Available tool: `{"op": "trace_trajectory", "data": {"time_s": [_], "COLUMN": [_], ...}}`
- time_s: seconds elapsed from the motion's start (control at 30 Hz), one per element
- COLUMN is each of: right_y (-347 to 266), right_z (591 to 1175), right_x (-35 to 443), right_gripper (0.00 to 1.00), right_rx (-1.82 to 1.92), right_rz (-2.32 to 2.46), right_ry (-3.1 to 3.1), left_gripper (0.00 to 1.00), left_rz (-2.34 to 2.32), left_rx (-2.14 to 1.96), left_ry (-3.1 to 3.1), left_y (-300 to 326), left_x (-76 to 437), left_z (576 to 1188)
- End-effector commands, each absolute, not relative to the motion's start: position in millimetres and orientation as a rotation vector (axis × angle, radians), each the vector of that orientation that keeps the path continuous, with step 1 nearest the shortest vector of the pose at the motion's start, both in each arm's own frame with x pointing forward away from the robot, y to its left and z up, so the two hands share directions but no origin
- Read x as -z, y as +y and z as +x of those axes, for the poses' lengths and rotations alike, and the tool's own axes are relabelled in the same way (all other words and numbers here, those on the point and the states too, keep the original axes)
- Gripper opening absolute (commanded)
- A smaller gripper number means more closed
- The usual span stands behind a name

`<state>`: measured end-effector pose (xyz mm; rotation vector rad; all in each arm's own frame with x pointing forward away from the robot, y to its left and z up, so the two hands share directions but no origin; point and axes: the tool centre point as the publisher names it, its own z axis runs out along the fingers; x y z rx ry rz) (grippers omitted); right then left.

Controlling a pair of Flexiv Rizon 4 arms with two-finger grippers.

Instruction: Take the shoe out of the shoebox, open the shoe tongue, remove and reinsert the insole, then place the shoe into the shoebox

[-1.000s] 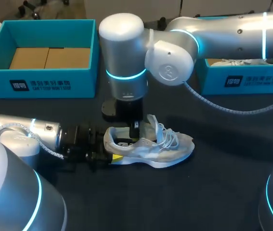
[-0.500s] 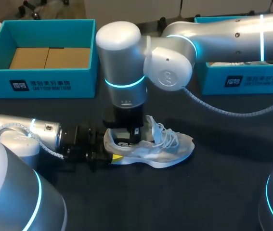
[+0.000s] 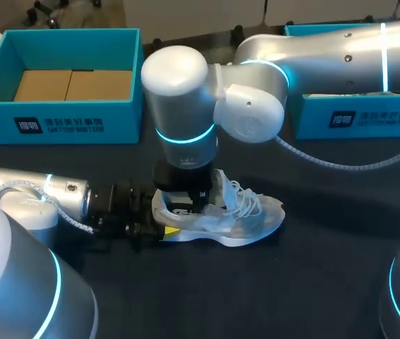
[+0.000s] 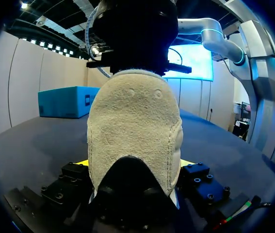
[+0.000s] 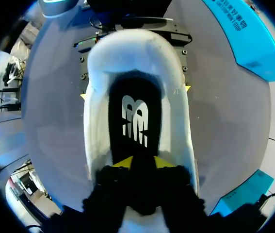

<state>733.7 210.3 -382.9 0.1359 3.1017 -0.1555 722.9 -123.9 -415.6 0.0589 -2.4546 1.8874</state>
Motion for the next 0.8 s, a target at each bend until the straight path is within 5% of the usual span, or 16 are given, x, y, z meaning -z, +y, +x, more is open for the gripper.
{"op": "trace_trajectory", "data": {"time_s": [0.03,0.67,0.73,0.8], "right_y": [209.0,220.2,220.2,219.8], "right_z": [734.0,728.0,723.9,719.9], "right_x": [381.5,435.3,442.9,449.3], "right_gripper": [0.45,0.45,0.40,0.25], "right_rx": [0.148,0.042,0.031,0.022], "right_rz": [0.133,0.101,0.119,0.139], "right_ry": [3.096,3.229,3.249,3.265], "left_gripper": [0.00,0.00,0.00,0.00], "left_rz": [0.060,0.060,0.060,0.060], "left_rx": [-1.888,-1.888,-1.888,-1.888], "left_ry": [-2.456,-2.456,-2.456,-2.456], "left_y": [-124.2,-124.2,-124.2,-124.2], "left_x": [416.3,416.3,416.3,416.3], "left_z": [722.9,722.9,722.9,722.9]}}
